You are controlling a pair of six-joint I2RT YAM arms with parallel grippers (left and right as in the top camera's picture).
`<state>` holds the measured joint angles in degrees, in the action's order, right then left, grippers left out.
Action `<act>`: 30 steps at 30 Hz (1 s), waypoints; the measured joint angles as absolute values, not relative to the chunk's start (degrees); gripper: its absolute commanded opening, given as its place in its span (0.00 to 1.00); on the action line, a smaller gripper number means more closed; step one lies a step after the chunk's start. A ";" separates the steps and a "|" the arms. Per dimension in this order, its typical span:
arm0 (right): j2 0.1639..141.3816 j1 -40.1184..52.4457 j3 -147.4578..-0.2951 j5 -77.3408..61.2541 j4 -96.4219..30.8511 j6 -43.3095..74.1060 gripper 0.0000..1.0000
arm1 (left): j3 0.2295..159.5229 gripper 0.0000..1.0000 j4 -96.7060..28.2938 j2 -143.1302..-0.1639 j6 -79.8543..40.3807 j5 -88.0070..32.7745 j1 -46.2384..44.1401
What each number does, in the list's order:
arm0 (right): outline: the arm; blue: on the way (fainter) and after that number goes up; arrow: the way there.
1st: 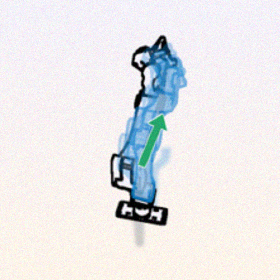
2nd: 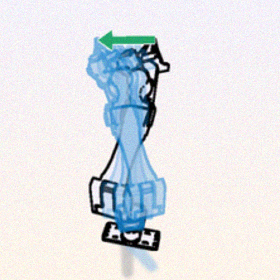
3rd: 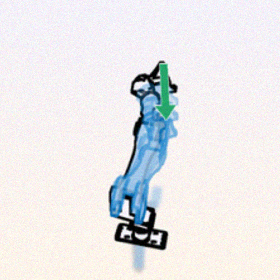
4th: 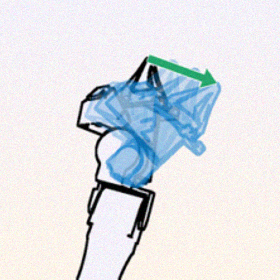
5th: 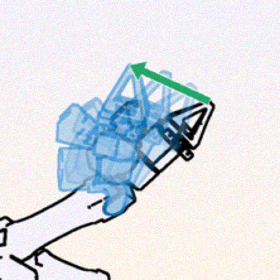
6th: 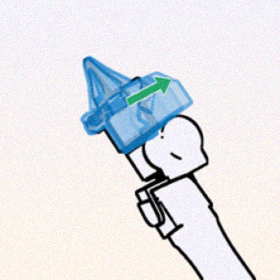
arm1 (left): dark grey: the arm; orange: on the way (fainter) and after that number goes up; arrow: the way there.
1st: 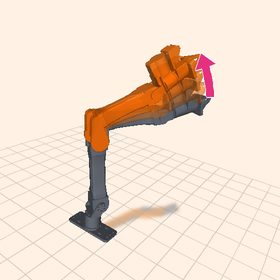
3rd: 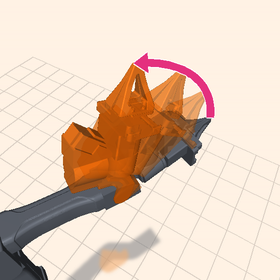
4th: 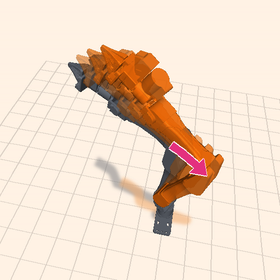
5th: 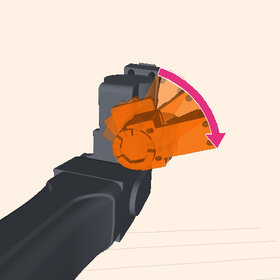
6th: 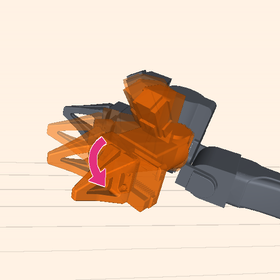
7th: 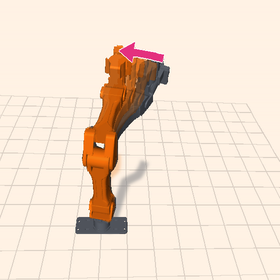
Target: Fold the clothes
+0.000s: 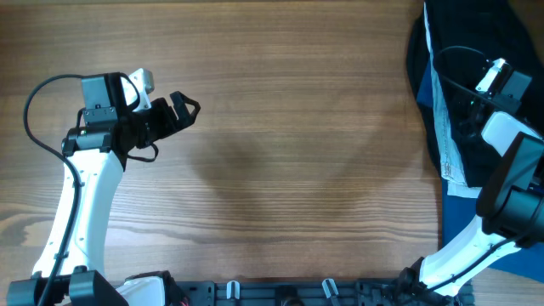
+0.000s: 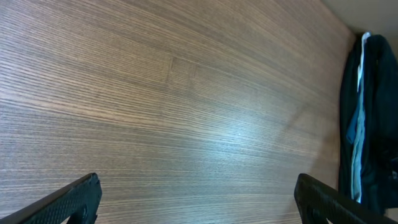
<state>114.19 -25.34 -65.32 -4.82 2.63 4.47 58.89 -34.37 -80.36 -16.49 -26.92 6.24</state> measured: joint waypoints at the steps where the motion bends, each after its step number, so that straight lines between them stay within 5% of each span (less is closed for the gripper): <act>1: 114.19 -25.32 -65.32 -4.64 2.52 4.69 0.14 | 58.89 1.00 -34.30 -80.36 -16.67 -26.92 6.24; 4: 113.21 -25.34 -65.30 -4.40 1.72 6.31 0.04 | 58.89 1.00 -34.26 -80.36 -16.69 -26.92 6.24; 13: 89.06 -22.94 -65.36 -15.86 -3.73 6.90 0.04 | 58.89 1.00 -31.92 -80.36 -16.71 -26.92 6.26; 21: 89.43 20.62 -65.34 -23.53 2.28 16.14 0.08 | 58.89 1.00 -29.52 -80.34 -16.71 -26.98 17.96; 25: 94.17 38.70 -65.34 -24.05 2.68 18.48 0.26 | 58.89 1.00 -29.54 -80.34 -16.73 -26.92 24.36; 27: 96.42 43.68 -65.34 -25.34 2.74 18.57 0.78 | 58.89 1.00 -29.50 -80.34 -16.73 -26.92 26.37; 28: 96.55 44.88 -65.34 -25.89 2.74 18.63 0.94 | 58.89 1.00 -29.52 -80.34 -16.73 -26.89 26.76; 30: 96.53 44.14 -65.58 -26.24 2.79 18.39 1.00 | 58.89 1.00 -29.52 -80.34 -16.71 -26.92 26.76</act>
<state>96.53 44.14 -65.58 -26.24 2.79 18.39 58.89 -29.52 -80.34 -16.71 -26.92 26.76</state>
